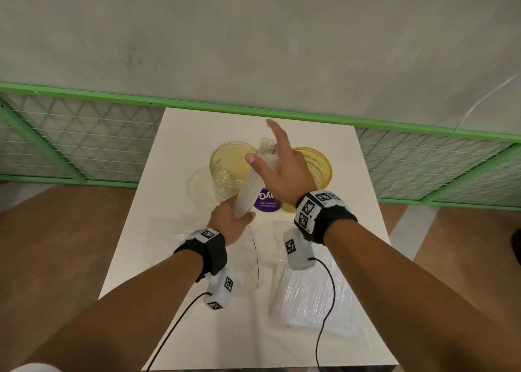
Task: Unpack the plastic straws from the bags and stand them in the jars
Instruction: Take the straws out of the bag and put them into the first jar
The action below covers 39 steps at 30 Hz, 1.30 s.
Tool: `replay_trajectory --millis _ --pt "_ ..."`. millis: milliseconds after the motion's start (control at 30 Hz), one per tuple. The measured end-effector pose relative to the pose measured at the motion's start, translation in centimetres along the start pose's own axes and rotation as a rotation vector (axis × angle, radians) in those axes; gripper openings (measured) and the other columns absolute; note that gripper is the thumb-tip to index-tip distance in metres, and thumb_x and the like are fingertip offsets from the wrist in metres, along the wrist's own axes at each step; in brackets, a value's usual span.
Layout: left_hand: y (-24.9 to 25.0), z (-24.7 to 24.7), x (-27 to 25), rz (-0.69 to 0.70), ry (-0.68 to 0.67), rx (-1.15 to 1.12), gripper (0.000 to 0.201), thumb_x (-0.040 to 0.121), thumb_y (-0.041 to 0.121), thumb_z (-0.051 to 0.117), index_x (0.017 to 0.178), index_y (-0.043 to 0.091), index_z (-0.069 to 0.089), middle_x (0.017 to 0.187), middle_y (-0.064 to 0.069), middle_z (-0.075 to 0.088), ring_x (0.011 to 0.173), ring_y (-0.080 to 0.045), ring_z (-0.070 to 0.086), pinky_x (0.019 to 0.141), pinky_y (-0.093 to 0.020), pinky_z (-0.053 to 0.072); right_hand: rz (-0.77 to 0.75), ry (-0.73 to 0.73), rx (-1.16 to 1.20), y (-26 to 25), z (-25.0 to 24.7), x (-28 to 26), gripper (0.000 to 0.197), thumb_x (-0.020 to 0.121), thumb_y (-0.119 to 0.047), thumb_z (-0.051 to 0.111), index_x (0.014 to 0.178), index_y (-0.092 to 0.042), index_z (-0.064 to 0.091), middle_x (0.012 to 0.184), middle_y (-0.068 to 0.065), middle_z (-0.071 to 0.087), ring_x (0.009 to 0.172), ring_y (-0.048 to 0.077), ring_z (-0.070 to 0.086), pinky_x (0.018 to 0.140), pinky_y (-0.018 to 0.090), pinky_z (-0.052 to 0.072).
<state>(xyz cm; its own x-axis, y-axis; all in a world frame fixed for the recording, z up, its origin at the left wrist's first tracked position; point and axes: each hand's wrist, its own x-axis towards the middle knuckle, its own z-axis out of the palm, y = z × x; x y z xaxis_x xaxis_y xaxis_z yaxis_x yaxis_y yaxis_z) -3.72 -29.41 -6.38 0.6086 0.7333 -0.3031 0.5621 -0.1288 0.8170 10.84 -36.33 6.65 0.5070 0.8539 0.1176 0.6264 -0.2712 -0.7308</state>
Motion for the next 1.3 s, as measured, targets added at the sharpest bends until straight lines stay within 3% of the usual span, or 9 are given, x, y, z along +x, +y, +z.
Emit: replay_trajectory --millis 133,267,433,633,767,900,1033,1167,1300 --pt "1.7 -0.6 0.6 0.051 0.012 -0.16 0.034 0.087 0.035 0.07 0.118 0.023 0.063 0.104 0.0 0.07 0.095 -0.024 0.063 0.081 -0.034 0.049 0.192 0.086 0.276 -0.5 -0.1 -0.1 0.118 0.074 -0.064 0.08 0.159 -0.04 0.002 0.137 -0.005 0.062 0.087 -0.005 0.067 0.081 0.025 0.051" --pt "2.5 -0.4 1.5 0.13 -0.101 -0.136 0.043 0.079 0.053 0.064 0.114 0.028 0.063 0.106 0.006 0.071 0.1 -0.017 0.066 0.091 -0.046 0.055 0.203 -0.136 0.19 -0.6 1.2 0.2 0.063 0.069 -0.056 0.085 0.119 -0.028 0.057 0.108 -0.012 0.074 0.096 0.005 0.07 0.09 0.039 0.059" --pt "2.7 -0.8 1.3 0.075 -0.214 -0.188 0.061 0.069 0.055 0.079 0.122 0.031 0.059 0.114 0.01 0.069 0.107 -0.013 0.064 0.092 -0.041 0.054 0.215 -0.049 0.173 -0.7 2.4 0.6 0.027 0.071 -0.038 0.074 0.085 -0.016 0.066 0.078 0.001 0.07 0.073 0.017 0.07 0.07 0.048 0.061" --pt "0.6 -2.8 0.7 -0.355 -0.286 -0.854 0.027 0.087 -0.005 0.054 0.113 0.0 0.057 0.118 -0.02 0.06 0.104 -0.029 0.065 0.098 -0.046 0.052 0.214 0.111 0.289 -1.6 1.4 1.3 0.024 0.077 -0.029 0.074 0.088 -0.01 0.066 0.081 0.011 0.069 0.075 0.025 0.07 0.066 0.047 0.062" --pt "0.0 -3.9 0.7 -0.546 -0.133 -1.114 0.024 0.095 0.021 0.047 0.094 -0.001 0.057 0.109 -0.031 0.066 0.103 -0.044 0.065 0.1 -0.053 0.05 0.208 0.12 0.361 -2.8 1.9 1.4 0.02 0.077 -0.03 0.077 0.086 -0.015 0.069 0.079 0.002 0.07 0.074 0.017 0.07 0.069 0.041 0.063" --pt "1.1 -4.1 0.4 -0.506 -0.195 -1.294 0.058 0.097 0.042 0.047 0.117 -0.011 0.058 0.112 -0.033 0.065 0.108 -0.045 0.065 0.089 -0.049 0.057 0.202 0.084 0.425 -3.7 3.5 0.8 0.017 0.08 -0.028 0.079 0.087 -0.015 0.071 0.079 -0.002 0.072 0.075 0.013 0.072 0.072 0.037 0.062" --pt "2.6 -4.3 0.2 -0.38 -0.175 -1.202 0.043 0.095 0.029 0.044 0.119 -0.001 0.063 0.091 -0.017 0.065 0.082 -0.028 0.068 0.072 -0.036 0.06 0.232 -0.04 0.342 -3.1 5.6 -0.1 0.031 0.072 -0.045 0.076 0.092 -0.021 0.073 0.086 -0.004 0.076 0.082 0.012 0.073 0.08 0.042 0.062" --pt "1.5 -4.5 0.3 -0.478 -0.112 -1.075 0.033 0.096 0.034 0.041 0.113 0.011 0.056 0.069 -0.006 0.055 0.05 -0.015 0.05 0.037 -0.02 0.036 0.243 -0.138 0.297 -2.7 6.0 0.0 0.03 0.072 -0.047 0.079 0.09 -0.023 0.074 0.085 -0.006 0.076 0.083 0.011 0.073 0.08 0.041 0.06" --pt "0.1 -4.8 0.9 -0.496 -0.038 -1.039 0.026 0.096 0.028 0.036 0.103 0.008 0.05 0.065 -0.008 0.047 0.045 -0.014 0.039 0.033 -0.018 0.023 0.271 -0.126 0.349 -3.1 5.3 0.1 0.041 0.071 -0.055 0.083 0.094 -0.023 0.072 0.087 -0.005 0.076 0.083 0.011 0.073 0.08 0.037 0.06"
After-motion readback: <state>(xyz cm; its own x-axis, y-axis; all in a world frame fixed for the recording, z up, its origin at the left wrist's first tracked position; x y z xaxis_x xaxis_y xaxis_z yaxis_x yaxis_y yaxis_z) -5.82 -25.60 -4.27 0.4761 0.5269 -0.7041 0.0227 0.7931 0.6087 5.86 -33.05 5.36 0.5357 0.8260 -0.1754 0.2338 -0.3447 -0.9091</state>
